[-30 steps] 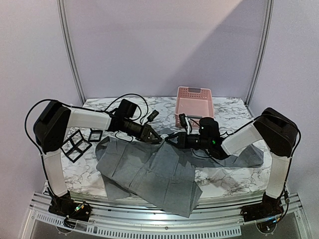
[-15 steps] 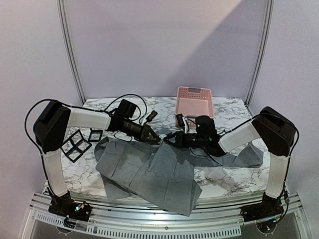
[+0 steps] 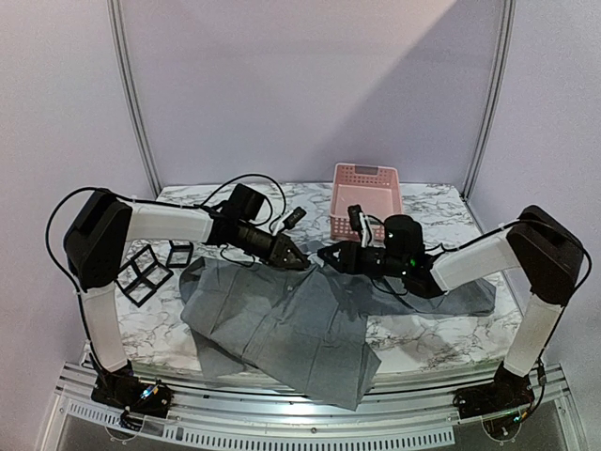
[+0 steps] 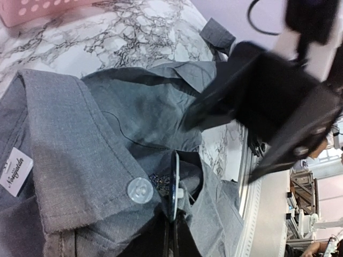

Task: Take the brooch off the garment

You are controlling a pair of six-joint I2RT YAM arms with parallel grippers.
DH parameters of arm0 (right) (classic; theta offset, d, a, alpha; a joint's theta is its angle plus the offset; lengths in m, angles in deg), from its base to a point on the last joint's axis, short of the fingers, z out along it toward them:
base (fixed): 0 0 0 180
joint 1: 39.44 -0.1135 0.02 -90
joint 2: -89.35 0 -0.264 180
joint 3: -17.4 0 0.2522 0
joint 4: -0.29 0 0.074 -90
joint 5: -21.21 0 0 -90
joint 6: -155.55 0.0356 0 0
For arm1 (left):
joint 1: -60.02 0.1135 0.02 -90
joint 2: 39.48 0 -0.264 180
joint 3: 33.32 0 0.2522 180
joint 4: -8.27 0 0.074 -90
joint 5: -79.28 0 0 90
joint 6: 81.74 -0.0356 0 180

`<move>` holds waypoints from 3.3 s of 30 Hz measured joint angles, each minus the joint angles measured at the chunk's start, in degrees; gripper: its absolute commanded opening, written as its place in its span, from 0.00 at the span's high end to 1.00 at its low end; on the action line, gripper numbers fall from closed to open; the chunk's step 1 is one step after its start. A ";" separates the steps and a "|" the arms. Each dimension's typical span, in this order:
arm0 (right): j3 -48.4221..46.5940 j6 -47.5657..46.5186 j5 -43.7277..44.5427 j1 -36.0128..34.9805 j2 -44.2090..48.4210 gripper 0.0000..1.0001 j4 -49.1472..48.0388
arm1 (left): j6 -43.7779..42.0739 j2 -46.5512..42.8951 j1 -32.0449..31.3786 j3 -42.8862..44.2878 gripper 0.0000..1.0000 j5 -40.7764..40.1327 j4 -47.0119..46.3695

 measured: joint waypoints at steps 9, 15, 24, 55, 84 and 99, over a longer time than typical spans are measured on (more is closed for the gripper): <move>0.35 -3.58 -0.42 0.48 3.80 0.52 0.13 | -0.59 0.00 -0.02 0.02 1.00 1.25 0.02; 1.55 -2.95 -3.96 2.32 3.39 0.52 -0.74 | -0.61 0.00 -0.02 0.02 1.00 2.12 -0.04; 1.51 -2.08 -8.87 3.69 -0.79 0.60 -1.07 | -0.59 0.00 -0.02 0.02 1.00 2.97 -0.13; -2.97 -0.31 -19.80 5.03 -5.99 0.84 -2.49 | -0.57 0.00 -0.07 0.02 1.00 3.82 -0.13; -2.80 -5.88 -15.17 5.29 -3.39 1.00 3.45 | -0.26 -6.36 1.64 -2.60 0.36 -5.22 -1.51; -2.80 -11.76 -9.66 5.29 -0.33 1.00 11.50 | 3.78 -13.14 6.60 -6.86 0.35 -10.64 -10.91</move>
